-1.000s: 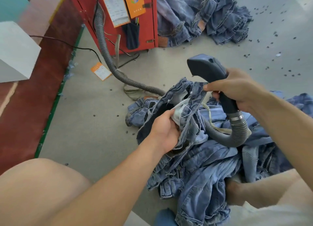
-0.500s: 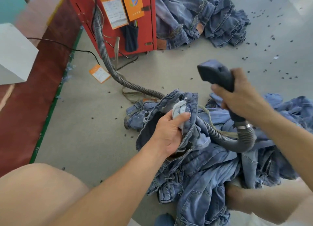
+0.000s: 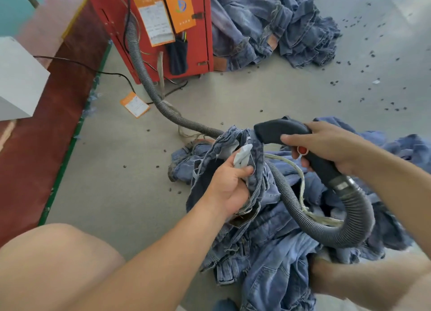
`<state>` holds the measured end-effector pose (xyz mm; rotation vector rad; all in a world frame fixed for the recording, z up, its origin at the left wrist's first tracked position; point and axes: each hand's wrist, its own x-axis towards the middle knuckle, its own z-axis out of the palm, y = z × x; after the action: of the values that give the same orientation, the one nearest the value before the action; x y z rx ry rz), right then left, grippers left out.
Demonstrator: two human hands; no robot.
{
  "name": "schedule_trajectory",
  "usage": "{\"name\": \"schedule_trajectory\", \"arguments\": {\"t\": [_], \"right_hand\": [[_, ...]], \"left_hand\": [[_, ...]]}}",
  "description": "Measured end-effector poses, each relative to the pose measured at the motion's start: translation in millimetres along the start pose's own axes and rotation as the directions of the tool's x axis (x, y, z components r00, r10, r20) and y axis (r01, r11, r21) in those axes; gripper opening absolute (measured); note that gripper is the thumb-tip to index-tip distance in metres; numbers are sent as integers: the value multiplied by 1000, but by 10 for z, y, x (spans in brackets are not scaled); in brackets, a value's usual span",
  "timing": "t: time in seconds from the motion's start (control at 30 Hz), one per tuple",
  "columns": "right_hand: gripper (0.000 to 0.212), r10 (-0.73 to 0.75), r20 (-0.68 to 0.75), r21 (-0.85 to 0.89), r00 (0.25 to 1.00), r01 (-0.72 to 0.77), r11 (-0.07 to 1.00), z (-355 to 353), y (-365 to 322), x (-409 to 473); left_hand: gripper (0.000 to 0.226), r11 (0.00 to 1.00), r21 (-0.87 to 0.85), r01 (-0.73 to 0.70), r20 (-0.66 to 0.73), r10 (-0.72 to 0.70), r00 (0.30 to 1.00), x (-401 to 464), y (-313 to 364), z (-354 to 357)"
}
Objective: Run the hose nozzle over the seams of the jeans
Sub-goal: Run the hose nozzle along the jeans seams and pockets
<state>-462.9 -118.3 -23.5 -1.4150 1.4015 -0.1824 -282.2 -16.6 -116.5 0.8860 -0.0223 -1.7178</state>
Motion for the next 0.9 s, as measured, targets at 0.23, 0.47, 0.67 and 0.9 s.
{"name": "schedule_trajectory", "arguments": {"t": [0.23,0.47,0.67,0.9], "right_hand": [[49,35,159,70,987,-46,996,-250,126,-47],[30,89,-87,250,992,-65,966,-106,49,113],[15,-110,0,-34,994,110,993,-174,11,-340],[18,-179,126,-462,976,217,860,134,-69,-683]], "left_hand": [[60,999,-39,1,83,2,997,-17,99,-93],[57,997,77,24,144,-35,989,-101,37,-149],[40,999,-19,-33,84,35,996,-64,241,-93],[26,999,-43,-13,-31,12,999,-1,247,-19]]}}
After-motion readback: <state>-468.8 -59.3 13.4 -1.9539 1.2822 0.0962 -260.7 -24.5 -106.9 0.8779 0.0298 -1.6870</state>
